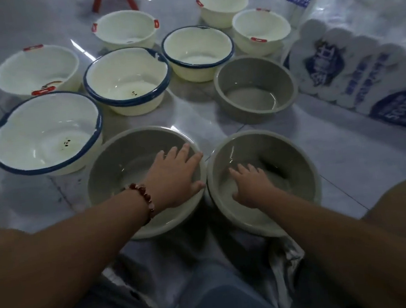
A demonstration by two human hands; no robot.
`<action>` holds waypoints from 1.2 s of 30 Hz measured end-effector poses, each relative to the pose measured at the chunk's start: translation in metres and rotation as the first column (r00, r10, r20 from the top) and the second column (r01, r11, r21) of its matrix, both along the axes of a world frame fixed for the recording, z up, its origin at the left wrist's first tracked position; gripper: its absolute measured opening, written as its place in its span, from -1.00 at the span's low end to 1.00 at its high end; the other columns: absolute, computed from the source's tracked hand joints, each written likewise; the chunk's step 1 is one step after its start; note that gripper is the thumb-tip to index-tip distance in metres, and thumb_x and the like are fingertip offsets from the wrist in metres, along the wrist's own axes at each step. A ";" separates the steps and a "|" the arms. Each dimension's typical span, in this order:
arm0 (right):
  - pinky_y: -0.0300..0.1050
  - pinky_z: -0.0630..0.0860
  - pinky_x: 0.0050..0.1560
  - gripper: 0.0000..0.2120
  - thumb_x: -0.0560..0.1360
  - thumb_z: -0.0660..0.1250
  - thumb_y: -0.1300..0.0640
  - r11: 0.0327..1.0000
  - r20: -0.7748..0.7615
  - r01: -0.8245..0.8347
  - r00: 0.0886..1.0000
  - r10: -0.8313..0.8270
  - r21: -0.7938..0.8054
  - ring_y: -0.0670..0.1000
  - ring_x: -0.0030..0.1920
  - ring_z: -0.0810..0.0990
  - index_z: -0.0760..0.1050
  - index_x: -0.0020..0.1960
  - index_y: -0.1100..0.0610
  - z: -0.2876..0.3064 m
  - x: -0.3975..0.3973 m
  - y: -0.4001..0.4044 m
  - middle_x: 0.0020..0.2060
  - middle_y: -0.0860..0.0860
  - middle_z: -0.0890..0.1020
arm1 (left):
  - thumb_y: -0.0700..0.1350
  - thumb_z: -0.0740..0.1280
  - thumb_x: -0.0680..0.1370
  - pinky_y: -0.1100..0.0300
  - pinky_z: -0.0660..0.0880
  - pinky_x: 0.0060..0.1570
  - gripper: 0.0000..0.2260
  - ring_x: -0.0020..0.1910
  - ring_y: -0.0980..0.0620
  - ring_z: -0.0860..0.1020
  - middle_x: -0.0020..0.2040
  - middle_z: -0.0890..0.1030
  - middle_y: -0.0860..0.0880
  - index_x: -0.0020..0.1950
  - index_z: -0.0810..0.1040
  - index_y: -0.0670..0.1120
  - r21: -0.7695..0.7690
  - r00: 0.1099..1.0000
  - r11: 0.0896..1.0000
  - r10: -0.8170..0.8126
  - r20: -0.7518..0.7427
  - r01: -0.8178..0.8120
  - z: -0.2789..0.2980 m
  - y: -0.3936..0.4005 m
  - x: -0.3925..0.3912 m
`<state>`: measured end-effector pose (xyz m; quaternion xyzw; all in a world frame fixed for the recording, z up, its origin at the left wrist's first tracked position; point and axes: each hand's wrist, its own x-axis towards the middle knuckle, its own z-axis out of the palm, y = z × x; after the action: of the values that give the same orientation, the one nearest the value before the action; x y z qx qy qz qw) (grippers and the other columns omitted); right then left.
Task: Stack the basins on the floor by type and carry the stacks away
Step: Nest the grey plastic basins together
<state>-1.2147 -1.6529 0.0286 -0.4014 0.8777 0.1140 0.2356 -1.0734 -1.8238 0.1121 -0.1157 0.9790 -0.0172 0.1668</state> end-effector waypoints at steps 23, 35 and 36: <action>-0.04 0.46 0.19 -0.74 0.57 0.23 0.13 0.960 0.189 0.248 0.944 -0.270 0.133 0.18 0.22 0.56 0.43 0.25 0.13 -0.108 0.036 0.029 0.20 0.14 0.57 | 0.28 0.19 0.57 -0.07 0.31 0.42 -0.30 0.51 -0.17 0.25 0.60 0.11 -0.15 0.61 0.03 0.05 0.120 0.956 0.982 0.112 0.270 -0.149 -0.043 -0.021 0.004; -0.14 0.39 -0.09 -0.76 0.48 0.35 0.05 0.965 0.116 0.241 0.967 -0.228 -0.104 0.17 0.08 0.58 0.55 0.07 0.18 -0.022 -0.018 -0.007 0.04 0.13 0.61 | 0.26 0.19 0.58 -0.09 0.36 0.35 -0.33 0.45 -0.19 0.32 0.55 0.21 -0.14 0.60 0.09 0.02 0.144 0.960 0.968 0.171 0.224 -0.206 -0.018 -0.025 0.012; -0.14 0.39 -0.08 -0.76 0.49 0.37 0.05 0.969 0.115 0.221 0.971 -0.209 -0.111 0.17 0.09 0.58 0.55 0.07 0.19 -0.012 -0.021 -0.011 0.04 0.13 0.61 | 0.26 0.19 0.58 -0.09 0.36 0.34 -0.34 0.45 -0.19 0.33 0.55 0.22 -0.13 0.60 0.09 0.02 0.147 0.959 0.966 0.180 0.217 -0.215 -0.016 -0.025 0.013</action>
<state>-1.2354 -1.6638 0.0170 -0.3228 0.9083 0.0126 0.2659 -1.0608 -1.8491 0.0964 -0.1962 0.9385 0.0709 0.2752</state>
